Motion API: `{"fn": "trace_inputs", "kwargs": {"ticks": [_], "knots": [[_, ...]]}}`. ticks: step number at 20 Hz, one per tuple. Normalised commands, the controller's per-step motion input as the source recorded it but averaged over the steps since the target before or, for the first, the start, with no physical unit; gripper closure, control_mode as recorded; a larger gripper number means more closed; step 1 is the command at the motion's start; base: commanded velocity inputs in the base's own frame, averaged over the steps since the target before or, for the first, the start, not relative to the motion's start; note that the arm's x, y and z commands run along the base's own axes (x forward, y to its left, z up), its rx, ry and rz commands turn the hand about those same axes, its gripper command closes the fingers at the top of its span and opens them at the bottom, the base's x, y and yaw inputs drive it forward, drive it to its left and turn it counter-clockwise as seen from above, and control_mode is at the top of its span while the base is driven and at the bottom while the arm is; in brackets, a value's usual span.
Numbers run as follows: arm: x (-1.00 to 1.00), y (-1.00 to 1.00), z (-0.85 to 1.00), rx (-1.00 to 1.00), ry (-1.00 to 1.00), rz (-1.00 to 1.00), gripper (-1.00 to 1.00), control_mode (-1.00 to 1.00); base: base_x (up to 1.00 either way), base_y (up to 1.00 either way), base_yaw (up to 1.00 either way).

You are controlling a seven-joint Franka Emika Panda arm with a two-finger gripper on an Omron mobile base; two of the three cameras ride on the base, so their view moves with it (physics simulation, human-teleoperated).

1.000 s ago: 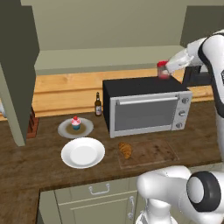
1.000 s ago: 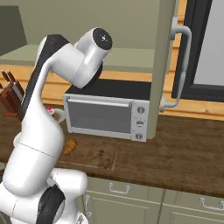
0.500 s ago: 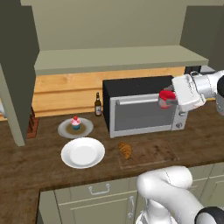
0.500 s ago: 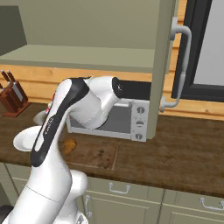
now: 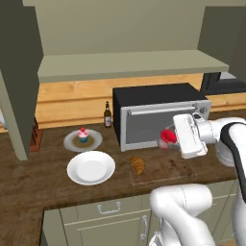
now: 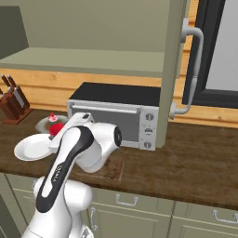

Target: From the different types of pastries on the counter, select a croissant and place it on the cutting board. Then retrieve a jar of jam from the cabinet and place it alongside the croissant on the cutting board.

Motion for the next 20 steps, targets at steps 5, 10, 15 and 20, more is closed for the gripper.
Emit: {"fn": "trace_inputs", "kwargs": {"ticks": [5, 10, 15, 20], "knots": [[-0.08, -0.21, -0.48, -0.01, 0.05, 0.17, 1.0, -1.0, 0.0, 0.0, 0.0], [-0.01, -0.16, -0.45, -0.27, 0.19, 0.18, 1.0, -1.0, 0.0, 0.0, 0.0], [0.24, -0.22, -0.08, -0.07, 0.05, 0.16, 1.0, -1.0, 0.0, 0.0, 0.0], [0.25, -0.67, -0.13, -0.01, 0.0, 0.07, 1.0, -1.0, 0.0, 0.0, 0.0]]}}
